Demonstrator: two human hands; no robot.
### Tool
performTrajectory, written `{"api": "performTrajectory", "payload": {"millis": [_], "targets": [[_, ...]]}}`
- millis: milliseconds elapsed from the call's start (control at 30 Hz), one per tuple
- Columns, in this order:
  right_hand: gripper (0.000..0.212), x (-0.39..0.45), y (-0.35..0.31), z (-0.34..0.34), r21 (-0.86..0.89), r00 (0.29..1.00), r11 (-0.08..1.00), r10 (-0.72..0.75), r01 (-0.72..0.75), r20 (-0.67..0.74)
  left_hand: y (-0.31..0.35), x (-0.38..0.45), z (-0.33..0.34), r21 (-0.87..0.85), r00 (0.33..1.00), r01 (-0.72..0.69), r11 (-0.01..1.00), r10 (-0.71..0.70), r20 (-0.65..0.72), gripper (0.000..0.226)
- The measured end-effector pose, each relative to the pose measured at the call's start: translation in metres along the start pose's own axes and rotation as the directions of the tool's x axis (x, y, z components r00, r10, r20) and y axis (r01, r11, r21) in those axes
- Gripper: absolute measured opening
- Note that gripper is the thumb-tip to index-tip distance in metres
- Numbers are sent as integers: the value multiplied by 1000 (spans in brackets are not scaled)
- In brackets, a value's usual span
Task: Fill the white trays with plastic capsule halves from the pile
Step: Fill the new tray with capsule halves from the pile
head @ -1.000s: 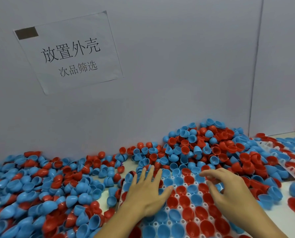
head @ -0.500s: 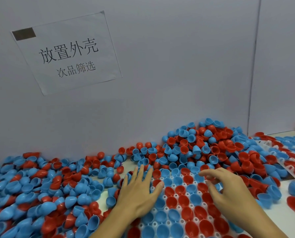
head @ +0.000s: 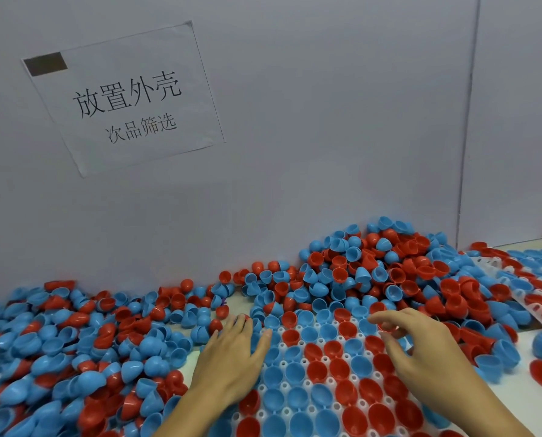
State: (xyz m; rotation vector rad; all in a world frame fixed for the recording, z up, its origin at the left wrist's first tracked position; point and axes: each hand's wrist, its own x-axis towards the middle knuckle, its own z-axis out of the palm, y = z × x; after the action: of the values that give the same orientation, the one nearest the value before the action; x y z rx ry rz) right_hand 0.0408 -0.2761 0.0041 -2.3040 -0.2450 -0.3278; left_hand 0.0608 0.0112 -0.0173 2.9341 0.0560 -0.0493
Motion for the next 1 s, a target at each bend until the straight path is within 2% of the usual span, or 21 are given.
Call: {"api": "performTrajectory", "payload": {"millis": [133,300,433,500,600,667,733,867,1000], "targets": [[34,0,1,0,4,1000,1000,3,-3,4,2,0,-2,16,994,32,999,-33,102,87],[34,1,2,0,-2,1000,1000,11,-11,5,0,-2,-5,16,990,39,999,-40,135,91],[30,2,6,-7,-29,999,999,40,-41,-13,-5,-11,-11,-52,998,56,997,-56,1,91],[28,2,10,-10,-27,998,998,65,-65,-12,-7,-20,-14,-73,994,47,996,-54,-98,82],[27,1,10,-11,-26,996,995,91,-91,-10,10,-28,-18,-37,985,-93,995,86,-151,64],[27,1,8,-10,-27,996,995,93,-93,-5,36,-23,-17,-4,972,-219,976,218,-92,64],[27,0,6,-9,-24,996,995,92,-92,-1,68,-11,-11,38,957,-291,956,291,10,70],[26,-1,7,-10,-23,996,996,86,-86,-14,110,11,3,68,950,-278,958,264,169,83],[25,0,11,-10,-20,997,997,77,-77,-33,114,14,15,93,955,-254,963,234,182,88]]}}
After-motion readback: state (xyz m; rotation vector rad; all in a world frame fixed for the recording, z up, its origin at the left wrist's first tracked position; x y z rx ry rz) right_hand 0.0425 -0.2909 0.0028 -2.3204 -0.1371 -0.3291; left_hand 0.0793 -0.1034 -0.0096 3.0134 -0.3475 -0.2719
